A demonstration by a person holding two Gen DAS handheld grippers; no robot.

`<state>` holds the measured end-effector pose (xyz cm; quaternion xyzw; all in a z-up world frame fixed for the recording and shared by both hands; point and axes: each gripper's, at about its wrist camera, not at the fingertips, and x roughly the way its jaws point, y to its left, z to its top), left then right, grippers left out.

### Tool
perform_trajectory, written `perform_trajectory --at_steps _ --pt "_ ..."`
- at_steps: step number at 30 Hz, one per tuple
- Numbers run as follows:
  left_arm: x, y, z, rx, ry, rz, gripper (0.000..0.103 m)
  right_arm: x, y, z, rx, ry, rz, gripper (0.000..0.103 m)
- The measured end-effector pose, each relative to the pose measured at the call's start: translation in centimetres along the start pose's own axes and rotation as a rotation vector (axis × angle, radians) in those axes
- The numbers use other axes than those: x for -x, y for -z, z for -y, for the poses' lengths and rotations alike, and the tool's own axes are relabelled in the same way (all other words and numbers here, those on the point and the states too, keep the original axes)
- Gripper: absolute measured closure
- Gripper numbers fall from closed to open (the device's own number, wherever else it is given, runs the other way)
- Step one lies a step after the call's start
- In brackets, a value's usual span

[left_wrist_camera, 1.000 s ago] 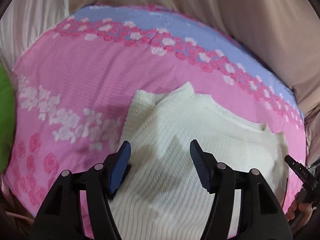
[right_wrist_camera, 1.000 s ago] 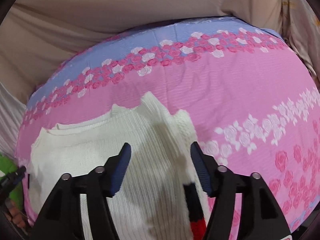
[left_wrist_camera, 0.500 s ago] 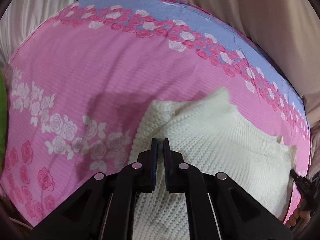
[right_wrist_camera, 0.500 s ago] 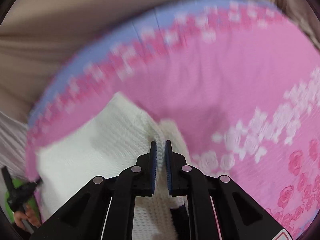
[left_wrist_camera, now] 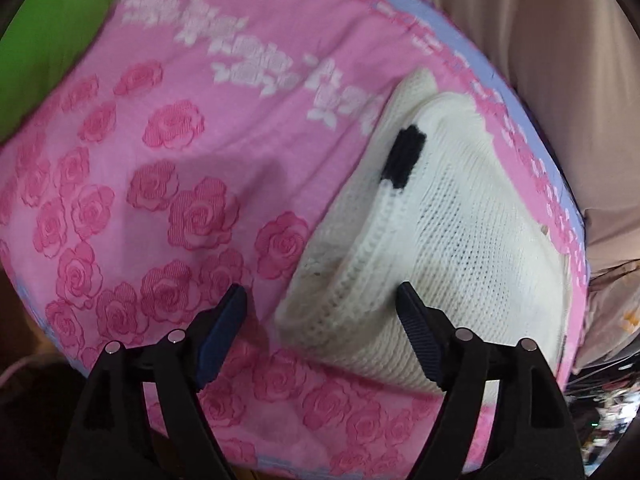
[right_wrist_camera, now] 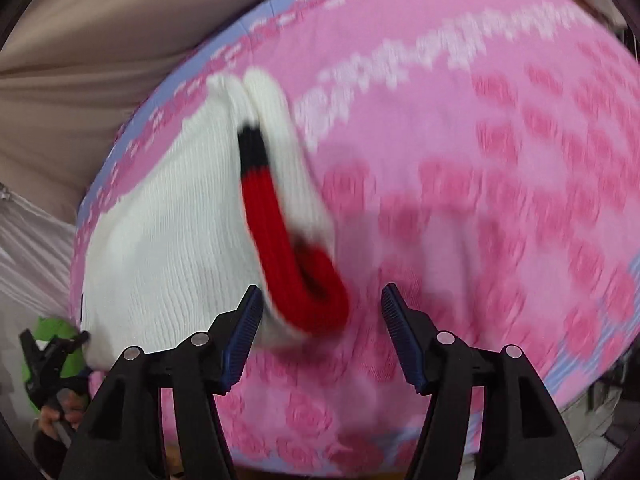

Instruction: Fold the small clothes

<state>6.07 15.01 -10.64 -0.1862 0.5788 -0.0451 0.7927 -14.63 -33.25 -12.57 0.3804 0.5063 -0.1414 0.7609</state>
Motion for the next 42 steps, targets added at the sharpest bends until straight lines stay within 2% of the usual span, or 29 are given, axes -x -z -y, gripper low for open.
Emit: perform_trajectory --at_steps 1,2,3,4,5,7,9,12,15,18,21,23,24,25,26,27,28,29,31,32,33,34,35,36,37,38,39,40,42 --pt "-0.3 0.0 0.7 -0.027 0.009 -0.008 0.026 -0.1 0.6 -0.2 -0.006 -0.004 0.008 0.036" --pt "-0.6 -0.2 1.2 -0.042 0.011 -0.02 0.031 -0.1 0.6 -0.8 0.006 -0.009 0.036 0.036" --pt "-0.7 -0.5 1.9 -0.054 -0.001 -0.019 0.039 -0.7 0.3 -1.3 0.007 -0.038 0.027 0.036" --pt "-0.8 -0.9 2.4 -0.067 0.009 -0.03 0.061 -1.2 -0.1 -1.8 -0.005 -0.045 0.025 0.037" --pt "-0.9 -1.4 2.6 -0.06 0.044 -0.064 0.074 -1.4 -0.6 -2.3 -0.009 -0.043 0.035 0.056" --pt "-0.1 -2.0 2.3 -0.012 0.076 -0.076 0.08 -1.9 -1.9 -3.1 -0.02 -0.062 0.007 0.087" --pt "1.6 -2.0 2.2 -0.021 0.089 -0.069 0.083 -0.5 -2.4 -3.6 -0.029 -0.088 0.037 0.089" --pt "3.3 -1.1 1.3 -0.049 0.088 -0.091 0.085 3.5 -2.5 -3.6 0.008 -0.071 0.092 0.091" --pt "3.0 1.3 -0.3 -0.064 0.059 -0.167 0.085 5.9 -1.1 -1.4 0.008 -0.039 0.066 0.091" --pt "1.1 3.8 -1.5 -0.07 0.014 -0.205 0.085 5.7 1.6 1.6 -0.01 0.02 -0.004 0.091" --pt "1.7 3.3 -0.8 -0.073 0.012 -0.167 0.078 3.2 3.8 3.4 -0.052 0.035 -0.081 0.087" --pt "3.2 2.5 0.0 -0.09 0.015 -0.114 0.071 3.5 3.5 3.0 -0.064 0.057 -0.057 0.074" --pt "4.1 1.7 0.7 -0.103 0.023 -0.069 0.067 4.3 2.9 2.5 -0.064 0.071 -0.026 0.074" --pt "4.8 0.8 1.3 -0.106 0.034 -0.035 0.055 5.5 2.1 1.8 -0.049 0.084 0.025 0.074" --pt "5.2 -0.2 1.8 -0.102 0.04 -0.005 0.042 6.4 1.2 1.2 -0.029 0.102 0.071 0.067" --pt "5.2 -1.1 2.6 -0.097 0.05 0.021 0.039 7.5 0.2 0.4 -0.004 0.118 0.125 0.06" --pt "4.7 -2.1 3.5 -0.099 0.064 0.033 0.038 8.0 -1.0 -0.4 0.016 0.115 0.161 0.042" --pt "4.1 -2.7 4.0 -0.11 0.072 0.033 0.038 7.8 -2.2 -1.1 0.033 0.102 0.173 0.037" --pt "1.8 -4.0 5.1 -0.144 0.057 0.02 0.038 6.3 -4.9 -2.7 0.086 0.088 0.161 0.037" --pt "0.5 -4.5 5.7 -0.159 0.041 0.006 0.044 5.3 -5.8 -3.4 0.107 0.092 0.155 0.037" --pt "-1.0 -5.0 6.1 -0.174 0.026 -0.022 0.052 3.7 -6.9 -4.4 0.132 0.098 0.143 0.037" --pt "-1.9 -5.1 6.3 -0.185 0.031 -0.048 0.073 2.1 -7.8 -5.1 0.15 0.104 0.122 0.037" --pt "-2.7 -5.4 6.9 -0.19 0.03 -0.065 0.094 0.9 -8.0 -5.6 0.16 0.115 0.103 0.039" --pt "-3.0 -5.7 7.4 -0.187 0.033 -0.069 0.096 -0.6 -8.4 -6.0 0.17 0.129 0.079 0.044" --pt "-2.3 -6.0 7.6 -0.179 0.047 -0.05 0.097 -1.8 -8.6 -6.3 0.179 0.122 0.046 0.071" --pt "-1.4 -6.0 7.8 -0.174 0.061 -0.025 0.097 -2.4 -8.7 -6.6 0.187 0.128 0.023 0.089" --pt "-0.2 -6.4 8.0 -0.168 0.085 0.005 0.097 -2.0 -8.8 -7.1 0.188 0.13 0.035 0.09" --pt "0.6 -6.8 8.1 -0.166 0.092 0.026 0.097 -0.6 -8.9 -7.5 0.18 0.086 0.084 0.092" --pt "0.7 -7.7 8.3 -0.174 0.067 0.046 0.097 2.3 -9.4 -7.9 0.163 0.037 0.164 0.095"
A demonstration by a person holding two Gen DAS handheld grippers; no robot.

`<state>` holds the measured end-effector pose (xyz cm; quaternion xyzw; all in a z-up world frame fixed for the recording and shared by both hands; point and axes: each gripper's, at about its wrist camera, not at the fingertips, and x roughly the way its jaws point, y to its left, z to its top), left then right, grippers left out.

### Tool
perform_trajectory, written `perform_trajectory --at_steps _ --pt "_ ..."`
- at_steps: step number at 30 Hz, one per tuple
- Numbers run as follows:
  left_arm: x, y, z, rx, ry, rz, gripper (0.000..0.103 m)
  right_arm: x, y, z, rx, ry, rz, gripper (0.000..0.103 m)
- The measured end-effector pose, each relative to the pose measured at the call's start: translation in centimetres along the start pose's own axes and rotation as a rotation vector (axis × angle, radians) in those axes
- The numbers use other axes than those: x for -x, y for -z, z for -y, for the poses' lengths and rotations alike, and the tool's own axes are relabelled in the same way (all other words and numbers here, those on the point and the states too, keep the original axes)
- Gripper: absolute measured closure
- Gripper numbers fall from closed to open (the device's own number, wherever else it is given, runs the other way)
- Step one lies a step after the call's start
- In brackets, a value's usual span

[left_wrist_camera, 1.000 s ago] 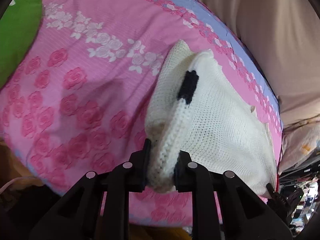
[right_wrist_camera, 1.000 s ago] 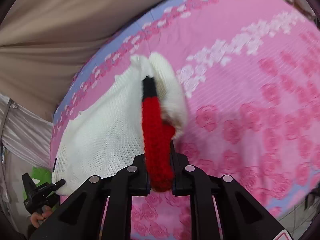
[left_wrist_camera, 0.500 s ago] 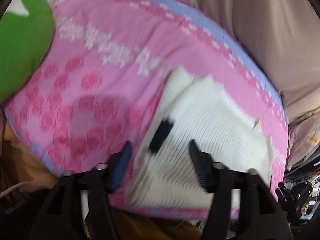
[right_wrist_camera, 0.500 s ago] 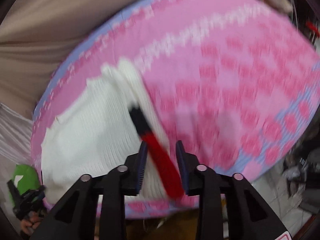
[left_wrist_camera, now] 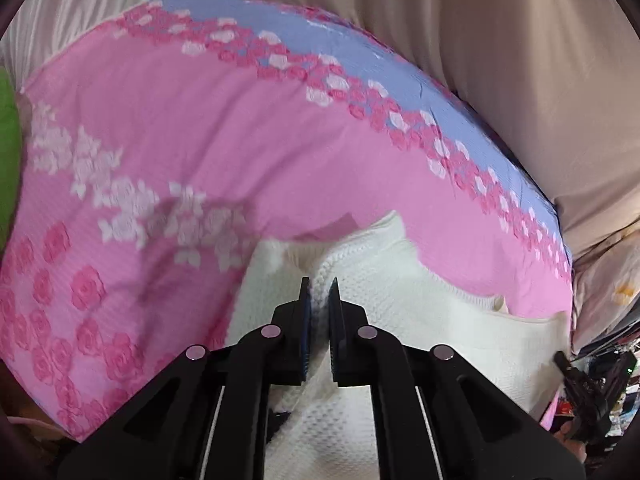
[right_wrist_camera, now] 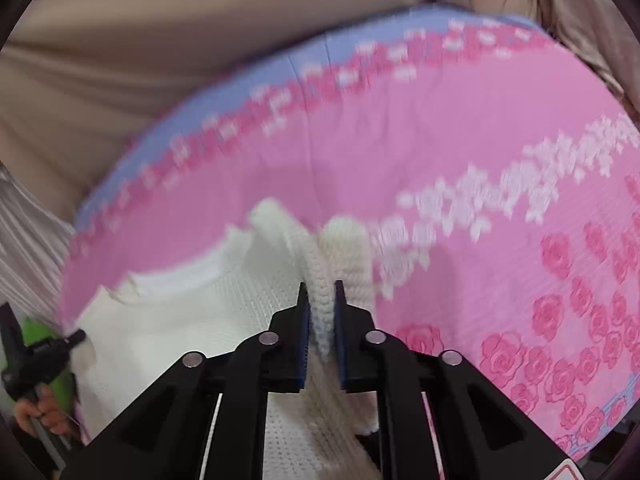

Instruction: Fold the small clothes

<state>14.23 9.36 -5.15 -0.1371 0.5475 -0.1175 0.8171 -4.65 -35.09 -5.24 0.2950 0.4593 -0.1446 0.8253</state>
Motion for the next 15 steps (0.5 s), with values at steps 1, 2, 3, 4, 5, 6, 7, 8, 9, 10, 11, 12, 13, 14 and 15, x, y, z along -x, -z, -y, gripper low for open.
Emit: perform_trajectory --at_steps 1,2,3,4,5,6,7,8,9,10,11,12,13,14,15 --pt "-1.0 -0.3 -0.1 -0.01 -0.034 -0.012 0.097 0.9 -0.6 0.0 -0.008 -0.003 0.035 0.095" --pt "-2.4 -0.3 -0.3 -0.017 -0.059 -0.036 0.096 0.9 -1.1 0.2 -0.011 0.001 0.045 0.095" --pt "-3.9 0.0 -0.6 -0.023 -0.085 -0.067 0.096 -0.3 -1.5 0.5 -0.014 0.013 0.022 0.095" --pt "-5.0 0.1 -0.6 -0.019 -0.098 -0.085 0.096 -1.7 -1.7 0.7 -0.012 0.022 -0.016 0.094" --pt "-4.9 0.5 -0.8 -0.013 -0.084 -0.065 0.094 -4.0 -1.6 1.0 -0.004 0.042 -0.081 0.093" --pt "-4.1 0.7 -0.9 -0.011 -0.079 -0.05 0.093 -6.2 -1.1 1.3 0.003 0.081 -0.156 0.093" --pt "-3.0 1.0 -1.0 -0.003 -0.064 -0.041 0.089 -6.5 -0.9 1.2 -0.003 0.09 -0.157 0.092" --pt "-2.0 1.3 -1.3 0.005 -0.052 -0.031 0.078 -5.3 -0.8 0.8 -0.014 0.088 -0.116 0.089" --pt "-0.5 1.8 -1.9 0.019 -0.051 -0.007 0.069 -3.7 -0.8 0.0 -0.005 0.101 -0.07 0.088" --pt "0.6 2.1 -2.4 0.032 -0.057 0.016 0.051 -1.5 -0.5 -1.2 0.036 0.132 -0.009 0.086" --pt "1.6 2.7 -3.2 0.045 -0.064 0.029 0.045 0.2 -0.2 -2.3 0.084 0.145 0.03 0.082" --pt "2.2 3.7 -4.2 0.058 -0.067 0.016 0.045 1.5 0.3 -3.7 0.139 0.143 0.046 0.082" --pt "2.4 4.6 -5.0 0.068 -0.062 -0.01 0.045 2.3 1.0 -5.1 0.184 0.108 0.03 0.082" --pt "2.4 5.3 -5.5 0.082 -0.062 -0.033 0.045 2.5 1.9 -6.6 0.222 0.059 -0.007 0.082" --pt "2.2 6.5 -6.4 0.108 -0.063 -0.068 0.045 2.3 2.8 -8.2 0.259 0.011 -0.057 0.082"
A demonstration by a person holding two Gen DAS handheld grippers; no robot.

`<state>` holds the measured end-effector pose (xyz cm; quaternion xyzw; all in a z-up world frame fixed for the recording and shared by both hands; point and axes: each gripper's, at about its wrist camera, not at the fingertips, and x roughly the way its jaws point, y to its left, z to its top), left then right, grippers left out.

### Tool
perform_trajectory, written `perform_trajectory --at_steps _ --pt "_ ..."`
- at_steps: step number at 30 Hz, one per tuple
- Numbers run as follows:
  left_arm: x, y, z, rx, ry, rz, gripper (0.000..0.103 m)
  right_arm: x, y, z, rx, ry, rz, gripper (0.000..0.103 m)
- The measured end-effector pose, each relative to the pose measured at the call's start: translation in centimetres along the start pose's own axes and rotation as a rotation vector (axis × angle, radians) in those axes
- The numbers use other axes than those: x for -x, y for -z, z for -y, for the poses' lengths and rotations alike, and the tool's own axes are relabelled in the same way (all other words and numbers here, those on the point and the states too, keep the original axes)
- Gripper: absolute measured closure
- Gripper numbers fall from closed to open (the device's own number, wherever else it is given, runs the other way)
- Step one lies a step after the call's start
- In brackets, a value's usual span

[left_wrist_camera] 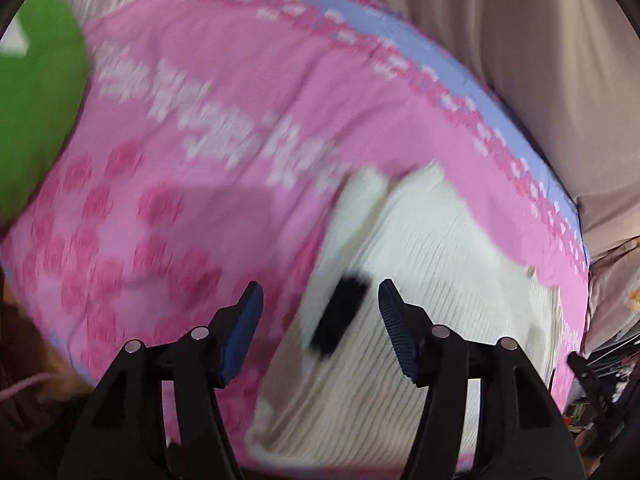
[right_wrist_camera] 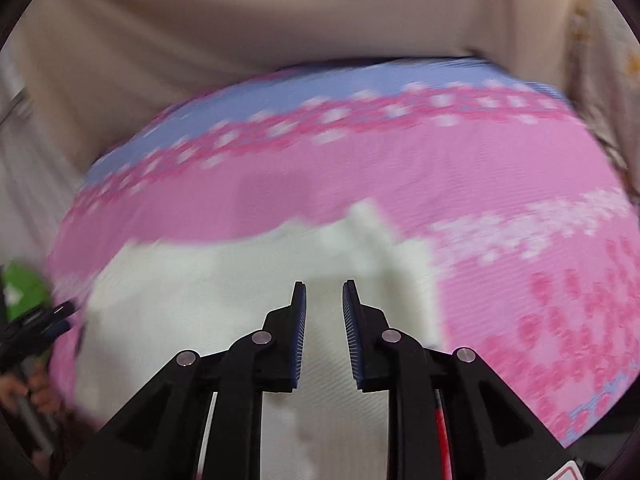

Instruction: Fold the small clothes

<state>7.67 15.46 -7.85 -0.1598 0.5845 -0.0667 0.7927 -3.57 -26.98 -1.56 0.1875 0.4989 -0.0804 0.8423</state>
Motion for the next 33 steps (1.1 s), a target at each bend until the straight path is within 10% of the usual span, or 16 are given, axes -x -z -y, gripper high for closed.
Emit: perform_trajectory --at_steps 4,9,11,14,23,29,33 --pt "-1.5 3.3 -2.4 0.094 0.038 -0.1 0.036 -3.8 3.7 -7.2 0.15 -0.119 -0.177 0.089" --pt "-1.9 4.0 -2.3 0.082 0.067 -0.088 0.03 -8.8 6.8 -10.3 0.255 -0.059 -0.332 0.089" --pt "-2.1 3.5 -1.7 0.07 0.066 -0.08 0.065 -8.8 6.9 -10.8 0.294 -0.04 -0.316 0.089" --pt "-2.0 3.3 -1.5 0.11 0.133 -0.104 0.079 -9.1 6.8 -11.0 0.298 -0.033 -0.302 0.089" --pt "6.9 3.8 14.8 -0.346 0.281 0.063 0.081 -6.2 6.7 -6.2 0.044 -0.165 -0.18 0.085" --pt "3.1 10.2 27.0 -0.68 0.345 -0.074 0.081 -1.7 7.3 2.6 -0.205 -0.135 -0.068 0.083" --pt "-3.6 16.4 29.4 -0.848 0.174 -0.232 0.069 -0.1 9.4 7.8 -0.332 -0.071 -0.037 0.081"
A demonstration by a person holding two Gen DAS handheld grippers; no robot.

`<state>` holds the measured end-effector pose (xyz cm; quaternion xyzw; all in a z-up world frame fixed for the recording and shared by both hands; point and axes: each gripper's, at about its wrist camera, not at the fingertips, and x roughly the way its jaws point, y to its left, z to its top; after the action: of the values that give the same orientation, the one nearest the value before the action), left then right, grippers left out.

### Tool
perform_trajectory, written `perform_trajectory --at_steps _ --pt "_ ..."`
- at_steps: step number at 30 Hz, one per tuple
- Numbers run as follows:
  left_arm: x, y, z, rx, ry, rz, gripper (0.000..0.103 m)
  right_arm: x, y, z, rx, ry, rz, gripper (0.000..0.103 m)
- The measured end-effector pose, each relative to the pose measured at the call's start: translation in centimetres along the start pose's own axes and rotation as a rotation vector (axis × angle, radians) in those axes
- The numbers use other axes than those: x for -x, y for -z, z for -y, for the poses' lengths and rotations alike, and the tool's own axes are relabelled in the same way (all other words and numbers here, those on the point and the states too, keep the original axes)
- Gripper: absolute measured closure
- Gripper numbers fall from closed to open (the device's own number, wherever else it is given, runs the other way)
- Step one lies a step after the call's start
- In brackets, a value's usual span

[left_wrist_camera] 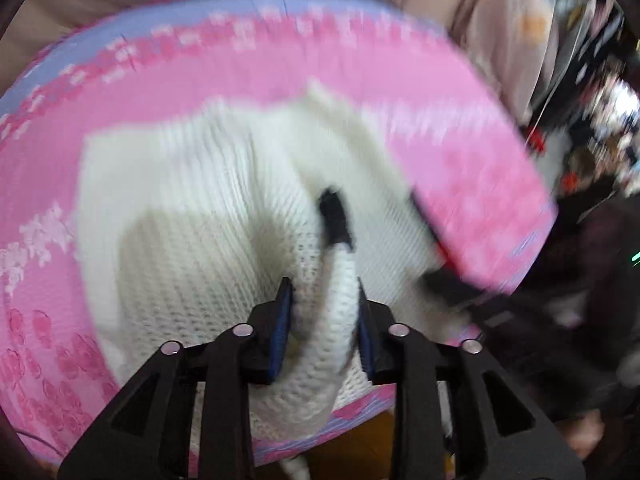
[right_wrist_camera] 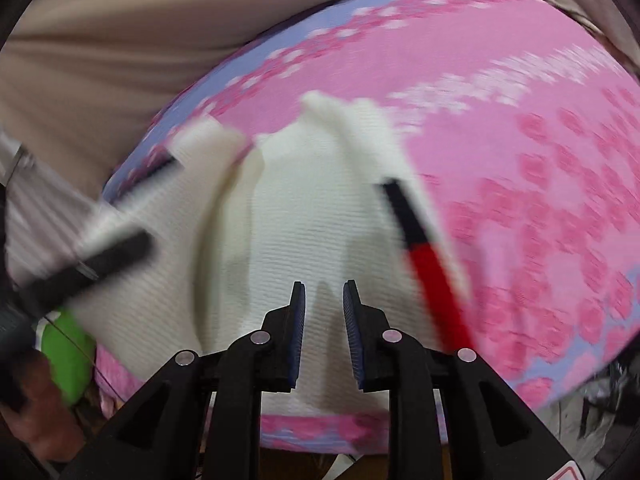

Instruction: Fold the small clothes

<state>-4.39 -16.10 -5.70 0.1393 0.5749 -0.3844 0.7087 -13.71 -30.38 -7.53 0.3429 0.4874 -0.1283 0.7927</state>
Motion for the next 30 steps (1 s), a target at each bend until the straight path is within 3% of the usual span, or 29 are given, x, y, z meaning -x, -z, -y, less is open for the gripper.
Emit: perform_trajectory --at_steps 1,3,4,5,6,7,11,14,18,20,21,22,24,27,28,30 --pt "-0.2 0.6 0.2 0.01 -0.009 0.0 0.065 0.4 0.2 1.3 -0.036 0.007 0.005 0.081" --pt "1.9 1.0 0.6 0.005 0.003 0.078 0.041 1.3 0.3 2.7 -0.074 0.005 0.013 0.081" --pt "3.5 1.2 0.6 0.003 0.002 0.132 0.023 1.9 0.2 3.1 -0.079 0.0 0.023 0.079" --pt "4.9 1.3 0.2 0.005 -0.006 0.178 0.019 2.6 0.0 3.2 -0.083 -0.016 0.038 0.068" --pt "6.4 1.3 -0.5 0.015 -0.027 0.226 0.019 3.2 -0.2 2.9 -0.087 -0.041 0.052 0.06" --pt "7.3 1.0 -1.2 0.033 -0.054 0.249 0.018 3.5 -0.5 2.3 -0.086 -0.065 0.063 0.044" --pt "10.3 2.9 -6.7 0.193 -0.153 0.296 0.018 3.2 -2.3 -0.9 -0.036 -0.147 0.036 0.027" --pt "10.8 4.7 -10.6 0.343 -0.194 0.262 0.018 0.7 -3.0 -3.8 0.027 -0.135 -0.045 0.023" --pt "11.7 7.3 -14.0 0.457 -0.204 0.26 0.018 -4.3 -2.9 -6.1 0.046 -0.088 -0.196 0.023" --pt "12.3 7.9 -14.6 0.465 -0.204 0.261 0.018 -6.3 -2.5 -7.2 0.055 -0.095 -0.249 0.041" --pt "12.5 8.1 -14.5 0.451 -0.189 0.259 0.018 -6.5 -2.4 -7.7 0.057 -0.09 -0.254 0.066" --pt "12.6 8.1 -14.3 0.433 -0.175 0.254 0.018 -6.4 -2.5 -8.2 0.061 -0.103 -0.244 0.076" --pt "12.4 7.9 -13.3 0.382 -0.155 0.239 0.018 -4.6 -3.2 -8.9 0.065 -0.184 -0.202 0.081" --pt "11.8 7.3 -11.8 0.303 -0.153 0.214 0.018 0.5 -5.0 -8.2 0.016 -0.382 -0.088 0.082" --pt "11.4 7.1 -11.4 0.279 -0.149 0.202 0.018 2.1 -5.4 -7.1 -0.004 -0.398 -0.05 0.082" --pt "10.2 6.6 -10.3 0.229 -0.13 0.163 0.018 3.3 -5.6 -4.5 -0.024 -0.338 -0.015 0.082"
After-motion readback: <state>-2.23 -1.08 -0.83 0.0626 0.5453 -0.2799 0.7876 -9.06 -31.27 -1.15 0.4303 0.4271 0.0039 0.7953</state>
